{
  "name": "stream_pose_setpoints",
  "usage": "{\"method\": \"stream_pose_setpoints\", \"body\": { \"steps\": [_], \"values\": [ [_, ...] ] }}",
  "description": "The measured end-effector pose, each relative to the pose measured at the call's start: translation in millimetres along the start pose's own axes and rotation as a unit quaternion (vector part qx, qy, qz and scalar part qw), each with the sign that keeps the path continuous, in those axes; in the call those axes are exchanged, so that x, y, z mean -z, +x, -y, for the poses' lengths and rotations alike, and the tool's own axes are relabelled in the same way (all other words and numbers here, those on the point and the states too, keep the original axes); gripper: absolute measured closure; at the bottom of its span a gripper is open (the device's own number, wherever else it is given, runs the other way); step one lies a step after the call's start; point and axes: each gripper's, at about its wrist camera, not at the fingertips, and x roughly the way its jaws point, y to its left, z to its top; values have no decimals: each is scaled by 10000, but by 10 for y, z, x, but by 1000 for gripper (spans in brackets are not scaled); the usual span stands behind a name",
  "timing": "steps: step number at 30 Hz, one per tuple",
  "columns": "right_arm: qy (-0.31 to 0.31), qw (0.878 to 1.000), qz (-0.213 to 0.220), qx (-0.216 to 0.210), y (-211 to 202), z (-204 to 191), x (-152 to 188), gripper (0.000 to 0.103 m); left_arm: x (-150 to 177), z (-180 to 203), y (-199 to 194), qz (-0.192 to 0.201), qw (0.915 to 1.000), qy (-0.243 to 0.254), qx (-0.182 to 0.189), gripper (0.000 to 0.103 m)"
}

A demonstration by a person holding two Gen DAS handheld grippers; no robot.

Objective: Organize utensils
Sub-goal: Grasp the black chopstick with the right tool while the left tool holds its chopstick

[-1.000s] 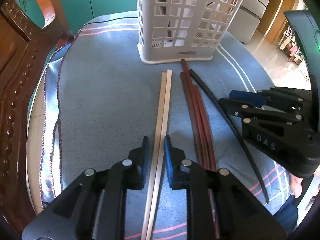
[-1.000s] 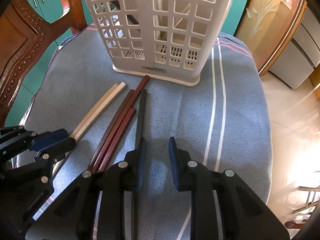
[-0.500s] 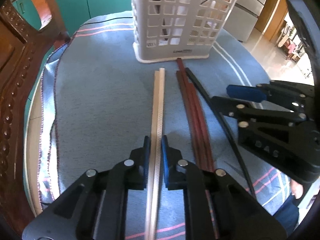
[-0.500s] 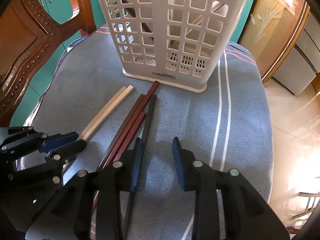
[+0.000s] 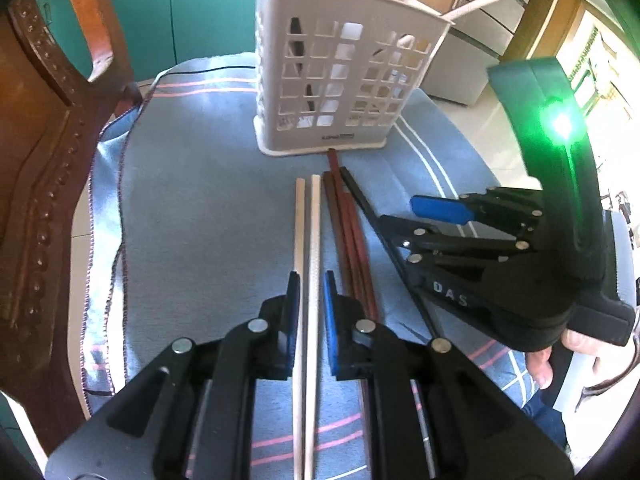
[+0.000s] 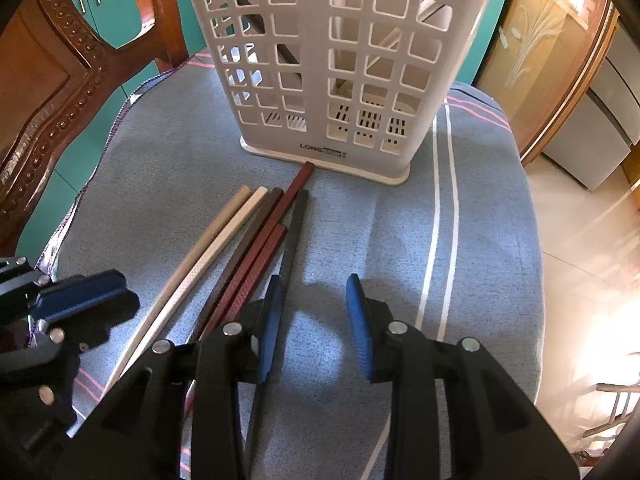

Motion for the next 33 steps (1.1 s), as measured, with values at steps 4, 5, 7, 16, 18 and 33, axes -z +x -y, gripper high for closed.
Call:
{"method": "stream_pose_setpoints", "body": {
  "steps": [4,5,7,16,18,33],
  "values": [
    [-10,10000,4,19,10,3,-1,68,68,-42,114,-177,9997,-3,-142,90],
    [-14,10000,7,20,11,3,-4,68,81,-49,138,-222,9996,2,-174,90],
    [-12,10000,11,27,18,-1,-2,68,97,-50,226,-331,9991,-3,-254,90],
    [-65,10000,26,43,14,-33,9,68,26,-28,305,-322,9992,-35,-255,84],
    [-69,10000,21,27,17,-56,7,68,25,-31,338,-366,9989,-30,-309,84],
    [-73,9993,-336,-108,88,-55,40,91,-21,-141,392,-360,9981,-182,-460,92]
  ]
}}
